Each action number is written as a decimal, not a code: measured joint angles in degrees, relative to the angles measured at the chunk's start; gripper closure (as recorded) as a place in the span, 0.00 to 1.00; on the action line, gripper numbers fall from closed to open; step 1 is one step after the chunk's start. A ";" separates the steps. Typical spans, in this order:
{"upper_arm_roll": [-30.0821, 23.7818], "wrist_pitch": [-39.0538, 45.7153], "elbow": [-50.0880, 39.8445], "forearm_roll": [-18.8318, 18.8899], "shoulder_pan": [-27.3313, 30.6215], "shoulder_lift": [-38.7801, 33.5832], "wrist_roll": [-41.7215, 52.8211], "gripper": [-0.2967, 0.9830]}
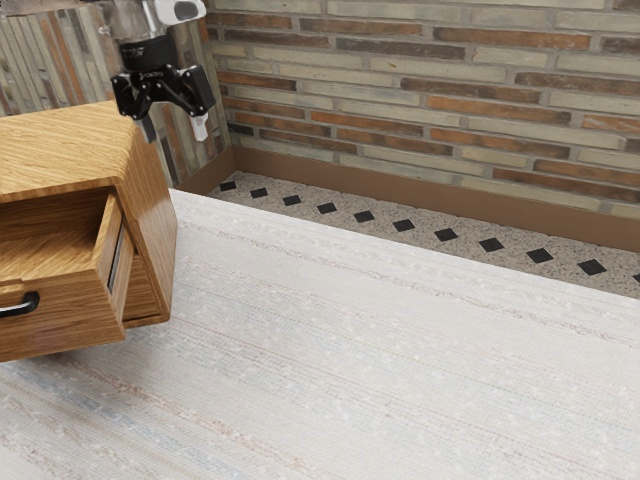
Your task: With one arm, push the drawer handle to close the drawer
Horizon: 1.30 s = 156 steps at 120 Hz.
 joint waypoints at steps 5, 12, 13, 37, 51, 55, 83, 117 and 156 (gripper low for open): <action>-0.28 0.42 -0.50 -0.17 -0.06 -0.21 -0.31 0.23; -0.59 1.86 -10.33 -0.24 -0.64 -8.02 -0.70 0.23; -0.63 2.31 -13.37 -0.18 -0.79 -10.53 -0.77 0.23; -5.24 8.89 -60.09 3.02 5.14 -57.83 -4.54 0.31; -5.66 9.98 -67.68 5.96 10.10 -65.72 -6.76 0.45; -5.63 9.67 -69.02 6.83 10.73 -67.81 -7.30 0.49; -1.89 7.07 -74.66 14.77 12.72 -73.03 -9.99 0.69; -0.26 11.10 -75.20 18.26 12.71 -65.16 -12.00 0.76; 2.11 19.87 -74.73 18.60 12.74 -58.48 -13.38 0.79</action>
